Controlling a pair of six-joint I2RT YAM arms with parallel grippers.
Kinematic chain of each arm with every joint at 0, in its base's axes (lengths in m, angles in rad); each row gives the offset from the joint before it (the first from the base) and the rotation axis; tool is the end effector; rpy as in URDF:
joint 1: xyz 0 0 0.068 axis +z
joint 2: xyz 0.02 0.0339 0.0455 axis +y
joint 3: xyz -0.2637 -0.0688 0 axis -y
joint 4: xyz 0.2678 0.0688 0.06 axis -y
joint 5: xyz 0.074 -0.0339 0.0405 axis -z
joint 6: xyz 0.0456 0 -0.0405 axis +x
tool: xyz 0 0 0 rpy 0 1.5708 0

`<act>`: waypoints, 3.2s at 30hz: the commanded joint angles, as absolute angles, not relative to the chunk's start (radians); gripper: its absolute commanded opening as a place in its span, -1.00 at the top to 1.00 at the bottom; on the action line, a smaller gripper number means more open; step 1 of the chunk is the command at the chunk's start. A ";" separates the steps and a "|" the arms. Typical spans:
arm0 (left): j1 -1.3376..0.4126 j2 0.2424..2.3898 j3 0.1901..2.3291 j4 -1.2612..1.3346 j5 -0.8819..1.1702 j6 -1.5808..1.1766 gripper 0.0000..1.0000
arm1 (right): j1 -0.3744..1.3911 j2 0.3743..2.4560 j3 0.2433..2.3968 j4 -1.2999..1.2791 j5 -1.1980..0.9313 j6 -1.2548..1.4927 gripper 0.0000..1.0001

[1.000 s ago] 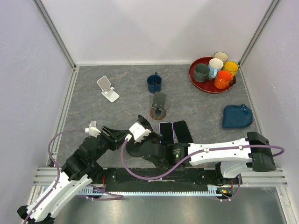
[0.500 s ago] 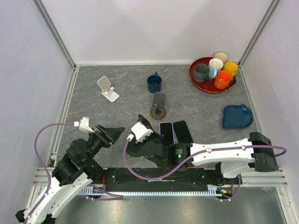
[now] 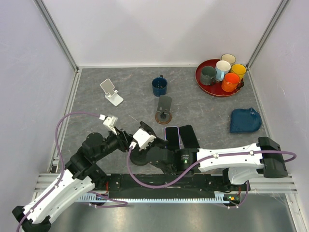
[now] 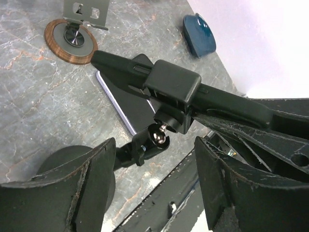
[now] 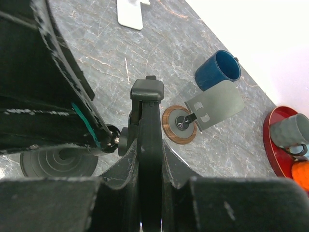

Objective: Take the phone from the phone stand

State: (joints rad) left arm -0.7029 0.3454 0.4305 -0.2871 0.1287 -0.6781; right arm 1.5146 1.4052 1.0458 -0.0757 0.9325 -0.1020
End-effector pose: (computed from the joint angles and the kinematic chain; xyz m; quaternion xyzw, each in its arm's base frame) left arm 0.1110 -0.1017 0.2614 0.0502 0.7726 -0.4402 0.4546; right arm 0.0557 0.3375 0.2929 -0.3776 0.6950 0.0235 0.6115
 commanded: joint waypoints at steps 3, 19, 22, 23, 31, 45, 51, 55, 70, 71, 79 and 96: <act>-0.706 0.431 0.445 -0.166 0.219 -0.500 -0.41 | 1.519 1.368 1.158 -0.027 0.922 -0.112 1.00; -0.857 0.499 0.324 0.021 0.080 -0.483 -0.20 | 1.519 1.368 1.189 -0.083 0.877 -0.121 1.00; -0.874 0.508 0.310 0.049 0.086 -0.468 -0.07 | 1.519 1.367 1.187 -0.083 0.864 -0.130 1.00; -0.877 0.515 0.307 0.064 0.090 -0.465 -0.01 | 1.519 1.368 1.187 -0.083 0.862 -0.132 1.00; -0.893 0.525 0.270 0.109 0.084 -0.454 0.68 | 1.519 1.351 1.175 -0.084 0.824 -0.141 1.00; -0.913 0.407 0.229 0.012 -0.126 -0.538 0.96 | 1.499 1.252 1.105 -0.032 1.049 0.063 1.00; -0.926 0.370 0.209 -0.023 -0.149 -0.578 0.96 | 1.482 1.223 1.077 -0.014 1.117 0.155 1.00; -0.946 0.362 0.193 -0.021 -0.167 -0.604 0.96 | 1.471 1.200 1.057 0.023 1.143 0.172 1.00; -0.948 0.276 0.428 -0.302 -0.373 -0.704 -0.38 | 1.470 1.232 1.029 0.092 0.951 -0.124 1.00; -0.948 0.261 0.434 -0.307 -0.377 -0.721 -0.42 | 1.471 1.230 1.022 0.095 0.913 -0.174 1.00; -0.948 0.340 0.598 -0.461 -0.437 -0.850 -0.63 | 1.471 1.198 0.968 0.101 0.741 -0.342 1.00; -0.948 0.706 0.825 -0.578 -0.367 -1.097 -0.78 | 1.476 1.233 0.934 0.143 0.686 -0.500 1.00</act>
